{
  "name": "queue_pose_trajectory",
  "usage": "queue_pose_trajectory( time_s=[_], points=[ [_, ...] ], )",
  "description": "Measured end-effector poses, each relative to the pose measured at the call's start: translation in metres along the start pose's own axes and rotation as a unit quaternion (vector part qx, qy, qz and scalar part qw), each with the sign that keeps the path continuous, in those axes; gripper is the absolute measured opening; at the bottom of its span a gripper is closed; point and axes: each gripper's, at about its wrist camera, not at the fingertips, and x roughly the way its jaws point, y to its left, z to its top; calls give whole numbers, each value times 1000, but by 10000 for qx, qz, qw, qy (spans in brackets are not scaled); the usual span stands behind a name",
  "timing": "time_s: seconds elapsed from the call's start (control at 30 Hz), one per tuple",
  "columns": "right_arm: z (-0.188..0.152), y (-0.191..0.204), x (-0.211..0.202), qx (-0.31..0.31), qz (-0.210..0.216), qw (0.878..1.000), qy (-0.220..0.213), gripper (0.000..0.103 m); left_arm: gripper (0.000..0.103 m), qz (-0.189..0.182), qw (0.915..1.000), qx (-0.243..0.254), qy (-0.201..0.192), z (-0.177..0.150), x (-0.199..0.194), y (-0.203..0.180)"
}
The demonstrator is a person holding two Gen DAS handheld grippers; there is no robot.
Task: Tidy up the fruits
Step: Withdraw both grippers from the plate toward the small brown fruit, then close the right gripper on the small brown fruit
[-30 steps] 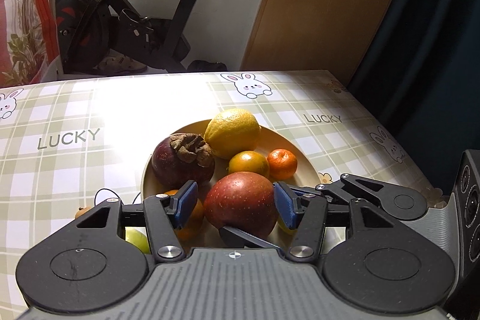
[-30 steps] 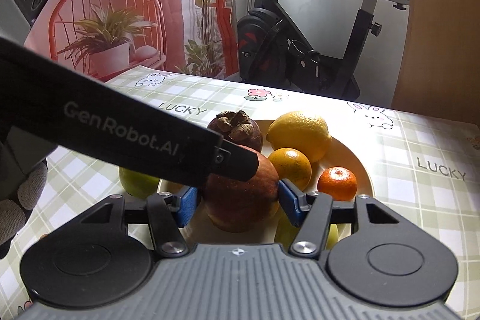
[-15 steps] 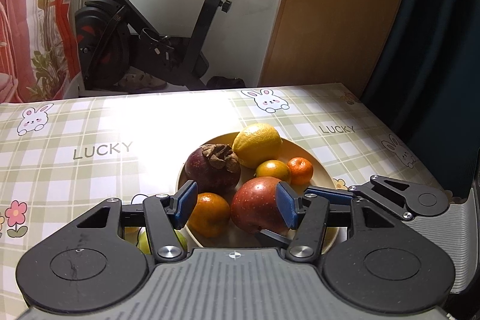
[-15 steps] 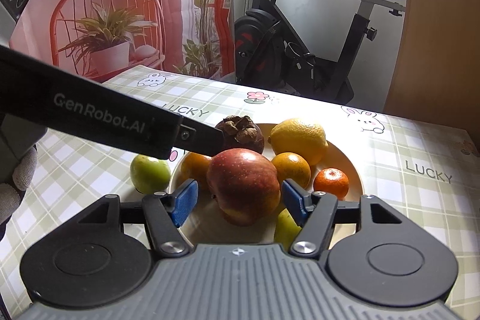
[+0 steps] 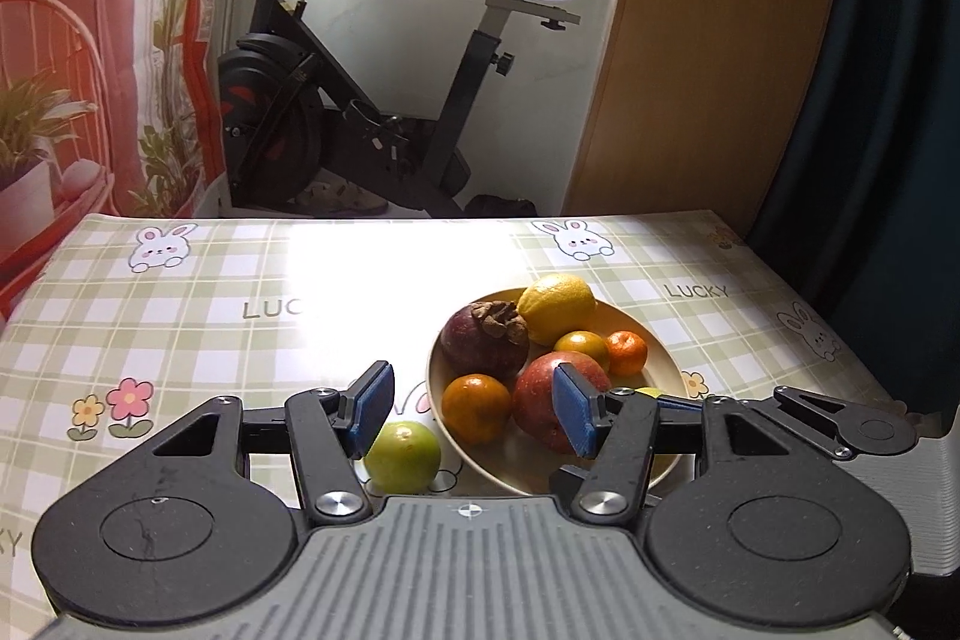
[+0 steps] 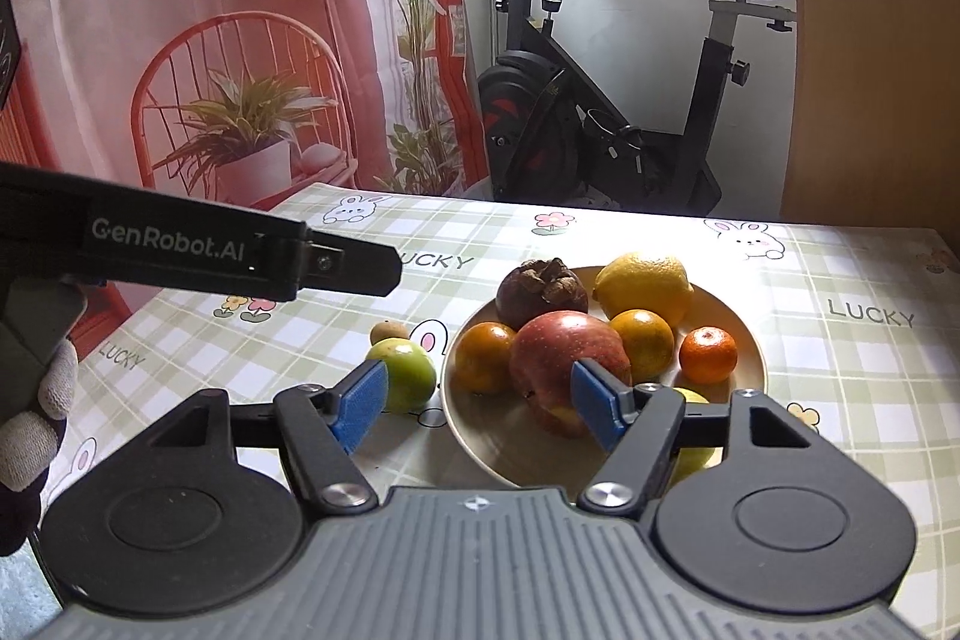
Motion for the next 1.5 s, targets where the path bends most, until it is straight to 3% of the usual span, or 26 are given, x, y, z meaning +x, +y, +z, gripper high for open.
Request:
queue_pose_trajectory(
  time_s=[0.33,1.13,1.5],
  points=[
    [-12,13,-9,161,36,9999,10,71,62,542,9983,-143,-177,-17,-35,20],
    [-39,29,-3,115,242,9990,365,71,62,676,9967,-440,-129,-54,-52,48],
    [-48,59,18,-357,887,9931,685,68,62,794,9943,-707,-32,-61,-49,65]
  ],
)
